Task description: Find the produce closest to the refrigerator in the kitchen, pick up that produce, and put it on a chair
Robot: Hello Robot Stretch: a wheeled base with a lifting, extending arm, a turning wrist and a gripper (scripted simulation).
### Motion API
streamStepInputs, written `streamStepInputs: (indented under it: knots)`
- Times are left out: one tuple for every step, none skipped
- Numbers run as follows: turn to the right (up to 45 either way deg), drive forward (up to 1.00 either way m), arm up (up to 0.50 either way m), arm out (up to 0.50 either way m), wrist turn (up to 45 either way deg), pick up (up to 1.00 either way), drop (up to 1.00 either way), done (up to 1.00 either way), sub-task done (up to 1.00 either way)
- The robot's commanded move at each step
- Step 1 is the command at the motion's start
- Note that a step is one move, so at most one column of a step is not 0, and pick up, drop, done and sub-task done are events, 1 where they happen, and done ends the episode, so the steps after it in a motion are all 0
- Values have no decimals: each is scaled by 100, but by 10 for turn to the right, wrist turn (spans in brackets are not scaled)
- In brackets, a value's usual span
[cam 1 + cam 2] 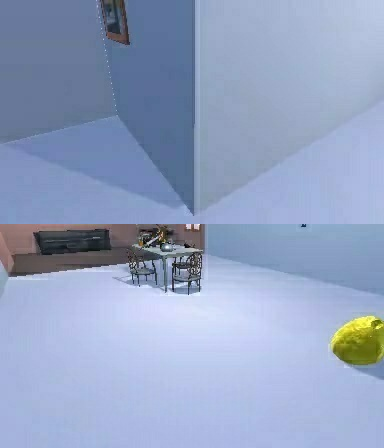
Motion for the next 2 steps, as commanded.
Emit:
streamStepInputs:
  knots:
    - [450, 0, 0, 0, 0, 0, 0, 0, 0]
    - [450, 0, 0, 0, 0, 0, 0, 0, 0]
